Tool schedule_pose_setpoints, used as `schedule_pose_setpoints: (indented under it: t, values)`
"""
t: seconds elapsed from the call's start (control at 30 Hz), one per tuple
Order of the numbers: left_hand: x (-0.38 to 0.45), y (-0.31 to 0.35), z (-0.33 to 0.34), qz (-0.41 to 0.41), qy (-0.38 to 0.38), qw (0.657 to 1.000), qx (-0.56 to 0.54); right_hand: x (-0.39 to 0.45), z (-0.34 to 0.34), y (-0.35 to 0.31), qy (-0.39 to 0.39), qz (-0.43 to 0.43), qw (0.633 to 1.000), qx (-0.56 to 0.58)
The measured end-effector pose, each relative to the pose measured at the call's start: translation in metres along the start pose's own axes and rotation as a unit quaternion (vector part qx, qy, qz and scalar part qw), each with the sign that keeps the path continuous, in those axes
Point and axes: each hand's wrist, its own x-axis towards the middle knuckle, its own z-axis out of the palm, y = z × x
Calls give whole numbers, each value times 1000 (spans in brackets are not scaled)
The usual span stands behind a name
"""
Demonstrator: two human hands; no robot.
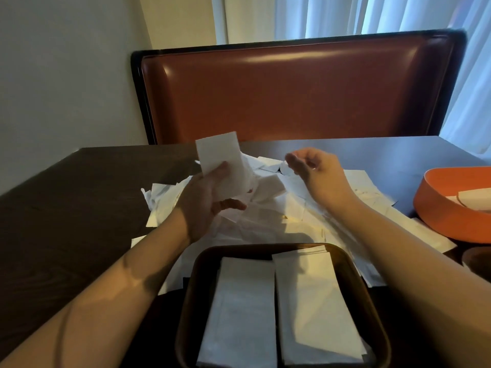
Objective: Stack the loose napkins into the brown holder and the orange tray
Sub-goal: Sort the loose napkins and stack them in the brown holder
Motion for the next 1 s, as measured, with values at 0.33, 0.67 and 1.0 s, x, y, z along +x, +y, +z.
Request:
schedule_pose_setpoints:
  t: [0.33, 0.67, 1.0]
  values:
    - [4, -2, 0, -91, -10, 990, -108, -11, 19, -27, -124, -102, 987, 15]
    - [4, -11, 1, -87, -121, 987, -67, -12, 18, -30, -125, -51, 990, 49]
    - [7, -13, 2, -104, -124, 984, -72, -14, 20, -32, -117, -43, 990, 66]
